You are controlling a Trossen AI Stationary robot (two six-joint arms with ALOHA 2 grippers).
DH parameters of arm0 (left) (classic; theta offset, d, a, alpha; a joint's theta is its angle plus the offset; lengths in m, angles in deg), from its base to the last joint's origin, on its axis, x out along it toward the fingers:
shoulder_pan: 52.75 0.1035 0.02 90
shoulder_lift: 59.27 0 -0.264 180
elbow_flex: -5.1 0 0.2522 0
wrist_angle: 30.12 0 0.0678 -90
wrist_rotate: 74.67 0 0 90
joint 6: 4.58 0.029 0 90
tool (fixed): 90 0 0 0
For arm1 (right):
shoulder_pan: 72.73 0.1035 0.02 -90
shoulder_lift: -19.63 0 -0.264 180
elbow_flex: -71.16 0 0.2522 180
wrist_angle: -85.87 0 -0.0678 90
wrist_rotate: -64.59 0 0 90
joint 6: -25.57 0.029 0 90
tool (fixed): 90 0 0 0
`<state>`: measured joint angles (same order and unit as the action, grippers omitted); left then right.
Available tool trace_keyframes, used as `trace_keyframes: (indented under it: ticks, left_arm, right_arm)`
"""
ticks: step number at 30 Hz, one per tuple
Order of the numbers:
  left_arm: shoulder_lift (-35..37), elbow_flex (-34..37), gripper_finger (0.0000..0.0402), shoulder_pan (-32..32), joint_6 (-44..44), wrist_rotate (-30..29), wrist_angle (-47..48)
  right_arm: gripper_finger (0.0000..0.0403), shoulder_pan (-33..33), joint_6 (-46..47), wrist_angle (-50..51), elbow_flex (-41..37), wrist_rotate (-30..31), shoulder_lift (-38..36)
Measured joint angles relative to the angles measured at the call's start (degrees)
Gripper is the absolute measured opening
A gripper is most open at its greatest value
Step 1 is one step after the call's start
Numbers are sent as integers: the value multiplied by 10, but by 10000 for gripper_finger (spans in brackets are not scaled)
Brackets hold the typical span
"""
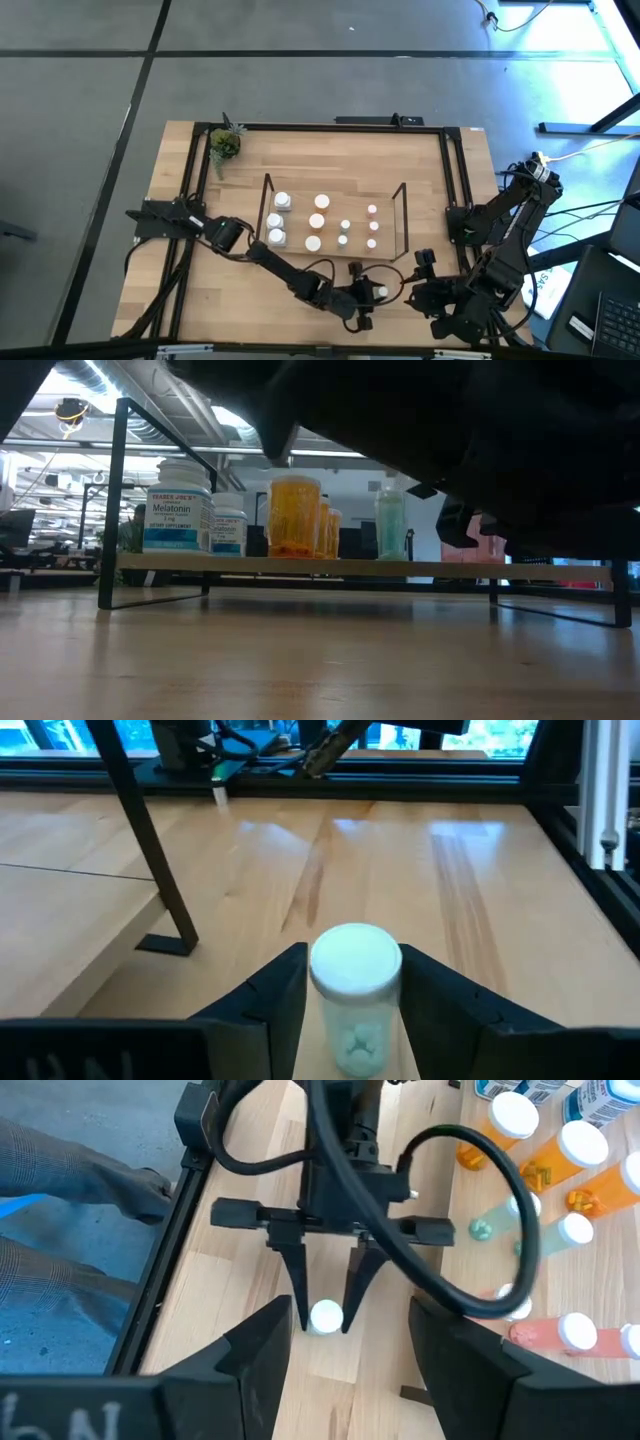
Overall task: Pick and place medicine bottles onto shelf by color
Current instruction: Put the light blue pill bottle on the shelf aligned with the other light blue pill bottle
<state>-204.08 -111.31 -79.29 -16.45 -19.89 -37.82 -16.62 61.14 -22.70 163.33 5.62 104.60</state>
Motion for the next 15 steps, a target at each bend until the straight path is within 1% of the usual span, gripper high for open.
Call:
trace_keyframes:
  ticks: [4, 11, 15]
  left_arm:
    - [0, 0, 135, 1, 1, 2, 0]
    - [0, 0, 105, 0, 4, 3, 0]
    - [0, 0, 100, -1, 4, 2, 0]
  right_arm:
    - [204, 0, 0, 0, 0, 5, 0]
    - [204, 0, 0, 0, 0, 8, 0]
    - [204, 0, 0, 0, 0, 9, 0]
